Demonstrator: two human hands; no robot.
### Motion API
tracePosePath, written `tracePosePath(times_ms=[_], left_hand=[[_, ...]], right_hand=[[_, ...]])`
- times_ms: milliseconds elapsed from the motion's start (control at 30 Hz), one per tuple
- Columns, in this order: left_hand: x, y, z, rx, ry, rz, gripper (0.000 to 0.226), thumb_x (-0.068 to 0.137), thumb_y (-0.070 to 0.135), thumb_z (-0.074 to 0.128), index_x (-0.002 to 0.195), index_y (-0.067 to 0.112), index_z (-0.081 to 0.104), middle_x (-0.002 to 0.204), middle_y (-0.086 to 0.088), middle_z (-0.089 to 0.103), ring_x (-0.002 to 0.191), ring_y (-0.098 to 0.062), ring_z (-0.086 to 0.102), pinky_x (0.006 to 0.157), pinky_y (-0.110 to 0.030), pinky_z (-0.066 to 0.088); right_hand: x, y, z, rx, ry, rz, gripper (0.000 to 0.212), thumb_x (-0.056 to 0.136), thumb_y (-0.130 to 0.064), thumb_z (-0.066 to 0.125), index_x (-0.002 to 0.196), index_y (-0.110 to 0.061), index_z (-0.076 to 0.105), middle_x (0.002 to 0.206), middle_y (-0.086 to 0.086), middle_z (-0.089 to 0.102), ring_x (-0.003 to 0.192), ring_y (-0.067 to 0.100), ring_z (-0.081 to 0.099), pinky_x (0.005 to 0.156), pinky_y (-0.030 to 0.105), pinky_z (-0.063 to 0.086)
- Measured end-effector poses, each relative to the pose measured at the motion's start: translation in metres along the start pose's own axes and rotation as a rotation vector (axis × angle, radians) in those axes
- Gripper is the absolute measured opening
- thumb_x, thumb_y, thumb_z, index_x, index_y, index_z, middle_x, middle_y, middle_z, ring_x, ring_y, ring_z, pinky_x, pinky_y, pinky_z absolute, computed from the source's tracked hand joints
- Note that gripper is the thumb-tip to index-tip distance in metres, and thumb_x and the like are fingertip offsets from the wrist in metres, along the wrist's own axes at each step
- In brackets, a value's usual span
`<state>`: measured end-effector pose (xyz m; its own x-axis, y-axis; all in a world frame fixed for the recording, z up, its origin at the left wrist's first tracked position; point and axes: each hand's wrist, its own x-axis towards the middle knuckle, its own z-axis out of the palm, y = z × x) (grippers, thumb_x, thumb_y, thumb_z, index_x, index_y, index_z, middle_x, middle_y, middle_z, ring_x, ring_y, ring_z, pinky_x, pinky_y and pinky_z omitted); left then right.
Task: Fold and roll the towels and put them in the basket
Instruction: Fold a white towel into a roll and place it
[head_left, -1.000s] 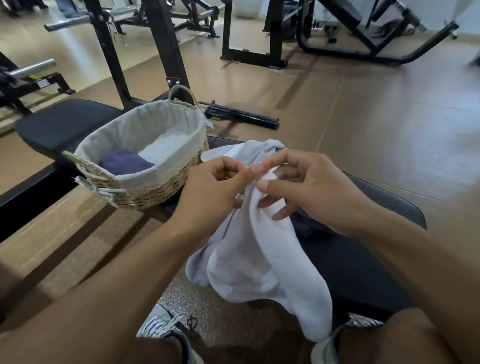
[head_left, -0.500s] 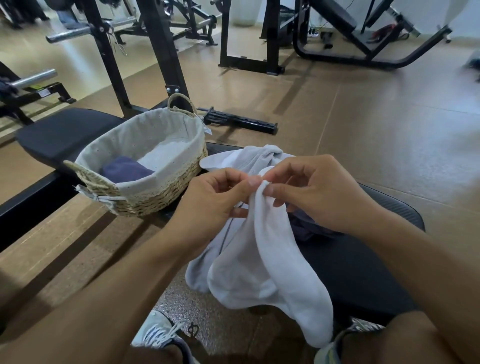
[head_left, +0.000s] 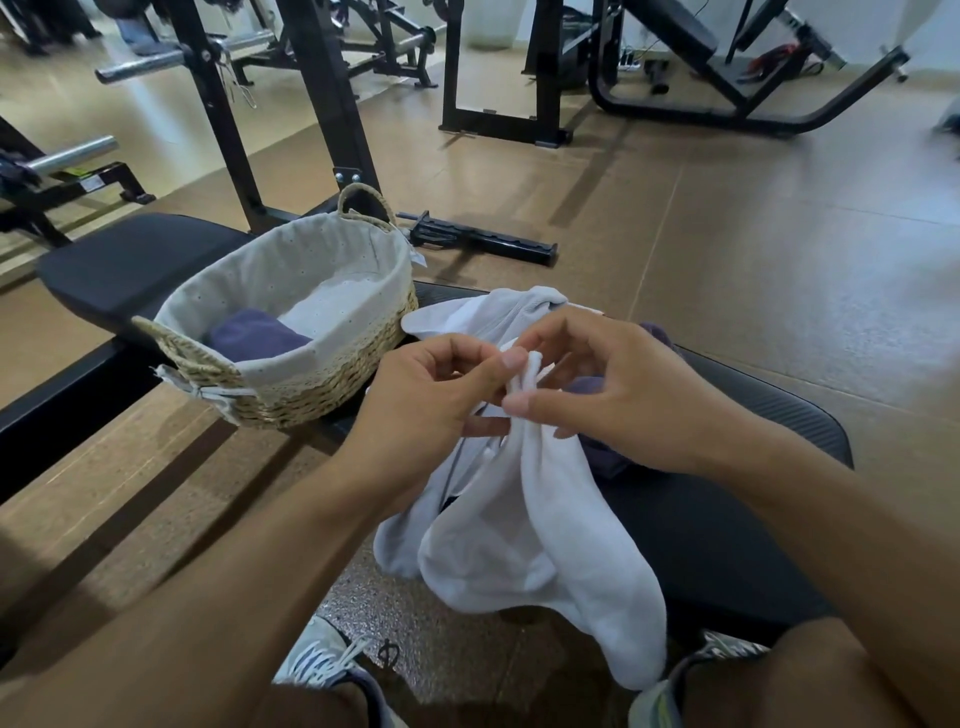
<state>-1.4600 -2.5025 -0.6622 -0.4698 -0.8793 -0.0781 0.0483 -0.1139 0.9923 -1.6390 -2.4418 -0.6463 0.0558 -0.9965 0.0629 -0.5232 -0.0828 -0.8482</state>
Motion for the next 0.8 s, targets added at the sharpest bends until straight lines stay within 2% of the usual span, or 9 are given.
tracePosePath(times_ms=[100, 300, 333, 400, 467, 533, 633, 700, 800], left_hand=[[0.000, -0.002, 0.001, 0.002, 0.012, -0.005, 0.015, 0.088, 0.023, 0.072, 0.084, 0.008, 0.075, 0.081, -0.010, 0.075, 0.077, -0.022, 0.073, 0.071, -0.038, 0.063], [0.002, 0.002, -0.002, -0.036, 0.025, 0.003, 0.017, 0.098, 0.007, 0.060, 0.088, 0.005, 0.073, 0.084, -0.011, 0.074, 0.079, -0.021, 0.073, 0.069, -0.031, 0.062], [0.003, 0.002, -0.005, 0.036, 0.044, 0.043, 0.011, 0.096, 0.004, 0.063, 0.092, 0.008, 0.073, 0.088, -0.009, 0.074, 0.082, -0.019, 0.073, 0.071, -0.031, 0.062], [0.007, -0.001, -0.014, 0.305, 0.074, 0.161, 0.023, 0.090, 0.003, 0.070, 0.102, 0.022, 0.072, 0.099, 0.003, 0.074, 0.093, -0.009, 0.071, 0.081, -0.026, 0.060], [0.007, 0.002, -0.022, 0.490, 0.013, 0.223, 0.036, 0.086, 0.010, 0.073, 0.113, 0.035, 0.069, 0.112, 0.015, 0.070, 0.108, 0.003, 0.064, 0.092, -0.018, 0.052], [0.005, 0.007, -0.027, 0.550, -0.098, 0.236, 0.034, 0.085, 0.022, 0.072, 0.115, 0.038, 0.069, 0.119, 0.020, 0.069, 0.116, 0.006, 0.060, 0.095, -0.014, 0.046], [-0.001, 0.011, -0.027, 0.628, -0.140, 0.315, 0.024, 0.082, 0.048, 0.070, 0.099, 0.031, 0.074, 0.100, 0.011, 0.074, 0.099, -0.005, 0.068, 0.087, -0.024, 0.053], [-0.005, 0.011, -0.026, 0.657, -0.122, 0.350, 0.027, 0.080, 0.053, 0.070, 0.089, 0.028, 0.073, 0.085, 0.003, 0.072, 0.083, -0.013, 0.069, 0.081, -0.038, 0.055], [-0.008, 0.013, -0.025, 0.650, -0.104, 0.390, 0.029, 0.081, 0.054, 0.070, 0.083, 0.026, 0.070, 0.073, -0.002, 0.069, 0.072, -0.022, 0.065, 0.070, -0.043, 0.052]], right_hand=[[0.001, 0.000, 0.008, -0.052, 0.067, -0.011, 0.048, 0.066, -0.056, 0.083, 0.104, -0.033, 0.064, 0.098, -0.012, 0.071, 0.091, 0.008, 0.071, 0.082, 0.038, 0.061], [0.006, 0.007, 0.012, -0.011, 0.233, -0.014, 0.021, 0.082, -0.022, 0.081, 0.097, -0.031, 0.070, 0.091, -0.009, 0.072, 0.082, 0.010, 0.070, 0.083, 0.041, 0.059], [0.006, 0.007, 0.012, -0.003, 0.237, -0.016, 0.021, 0.082, -0.020, 0.081, 0.097, -0.031, 0.070, 0.091, -0.008, 0.072, 0.082, 0.011, 0.070, 0.083, 0.042, 0.059], [0.005, 0.005, 0.013, 0.035, 0.208, -0.025, 0.025, 0.083, -0.016, 0.080, 0.101, -0.030, 0.068, 0.091, -0.006, 0.074, 0.080, 0.013, 0.071, 0.083, 0.042, 0.059], [0.003, 0.003, 0.013, 0.081, 0.148, -0.038, 0.030, 0.084, -0.012, 0.080, 0.105, -0.027, 0.065, 0.093, -0.002, 0.075, 0.081, 0.019, 0.071, 0.083, 0.044, 0.058], [0.002, 0.001, 0.011, 0.119, 0.092, -0.055, 0.031, 0.086, -0.009, 0.078, 0.108, -0.024, 0.062, 0.094, 0.004, 0.076, 0.086, 0.028, 0.071, 0.084, 0.052, 0.056], [-0.001, -0.002, 0.007, 0.207, 0.017, -0.063, 0.031, 0.089, -0.014, 0.076, 0.112, -0.020, 0.056, 0.097, 0.009, 0.077, 0.091, 0.037, 0.072, 0.082, 0.064, 0.054], [-0.003, -0.006, 0.007, 0.244, -0.024, -0.066, 0.031, 0.091, -0.016, 0.074, 0.113, -0.018, 0.052, 0.096, 0.010, 0.078, 0.089, 0.035, 0.074, 0.080, 0.063, 0.056], [-0.005, -0.009, 0.010, 0.264, -0.028, -0.064, 0.033, 0.090, -0.010, 0.074, 0.113, -0.014, 0.050, 0.092, 0.013, 0.077, 0.087, 0.043, 0.072, 0.076, 0.067, 0.055]])
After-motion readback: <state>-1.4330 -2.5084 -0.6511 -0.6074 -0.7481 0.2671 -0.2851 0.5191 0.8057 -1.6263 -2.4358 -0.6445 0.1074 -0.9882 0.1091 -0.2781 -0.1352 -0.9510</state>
